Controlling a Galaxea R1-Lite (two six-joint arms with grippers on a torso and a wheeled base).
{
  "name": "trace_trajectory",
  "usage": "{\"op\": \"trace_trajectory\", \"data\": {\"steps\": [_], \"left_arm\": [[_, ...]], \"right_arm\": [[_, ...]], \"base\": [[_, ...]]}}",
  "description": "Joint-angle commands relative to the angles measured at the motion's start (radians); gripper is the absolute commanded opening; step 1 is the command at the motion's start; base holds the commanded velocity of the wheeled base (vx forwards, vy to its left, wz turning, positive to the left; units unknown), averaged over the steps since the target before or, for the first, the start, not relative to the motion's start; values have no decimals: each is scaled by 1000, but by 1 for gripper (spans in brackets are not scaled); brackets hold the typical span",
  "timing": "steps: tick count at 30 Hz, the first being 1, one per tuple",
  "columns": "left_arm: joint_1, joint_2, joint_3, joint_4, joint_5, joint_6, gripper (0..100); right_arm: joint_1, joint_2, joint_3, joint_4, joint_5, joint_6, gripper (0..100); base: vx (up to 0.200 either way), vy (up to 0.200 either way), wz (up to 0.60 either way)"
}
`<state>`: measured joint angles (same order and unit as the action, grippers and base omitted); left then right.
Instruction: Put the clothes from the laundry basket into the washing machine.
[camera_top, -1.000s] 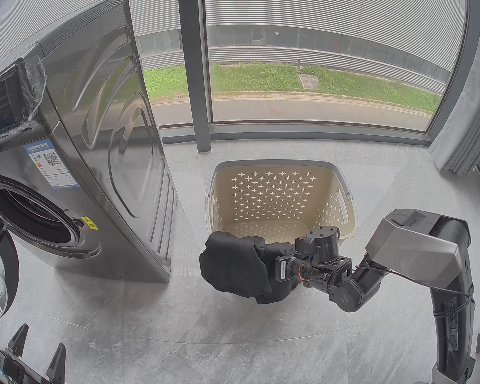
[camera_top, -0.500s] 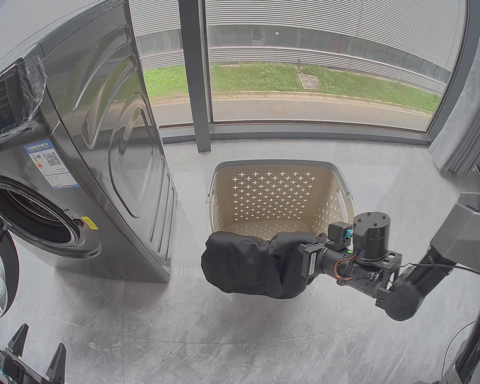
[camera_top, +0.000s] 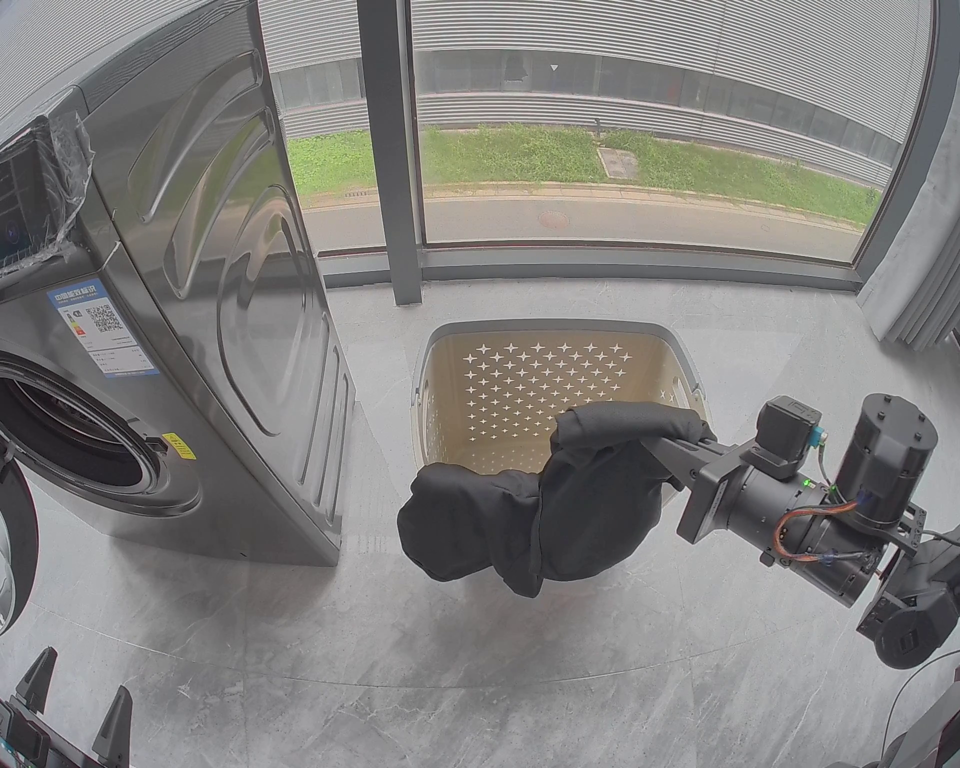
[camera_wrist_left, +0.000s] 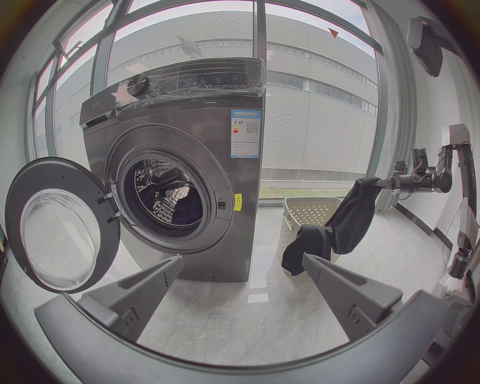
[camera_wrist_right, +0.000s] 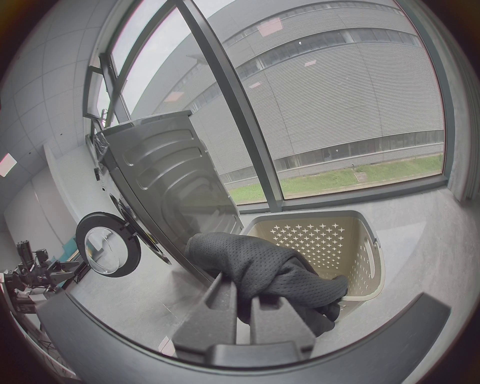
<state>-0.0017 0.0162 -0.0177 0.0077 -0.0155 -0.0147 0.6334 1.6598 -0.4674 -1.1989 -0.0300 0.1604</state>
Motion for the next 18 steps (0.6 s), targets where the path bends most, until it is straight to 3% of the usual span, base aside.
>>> {"op": "trace_trajectory", "data": {"steps": [1, 11, 18], "left_arm": [[0, -9, 15, 0, 0, -2, 100], [-1, -5, 15, 0, 0, 5, 100], [-1, -5, 15, 0, 0, 7, 100]], "right_arm": [[3, -57, 9, -10, 7, -21, 0], [14, -164, 6, 30, 9, -25, 0], [23, -163, 10, 32, 9, -25, 0]], "base": [[0, 0, 0], [0, 0, 0], [-200, 0, 0]]}}
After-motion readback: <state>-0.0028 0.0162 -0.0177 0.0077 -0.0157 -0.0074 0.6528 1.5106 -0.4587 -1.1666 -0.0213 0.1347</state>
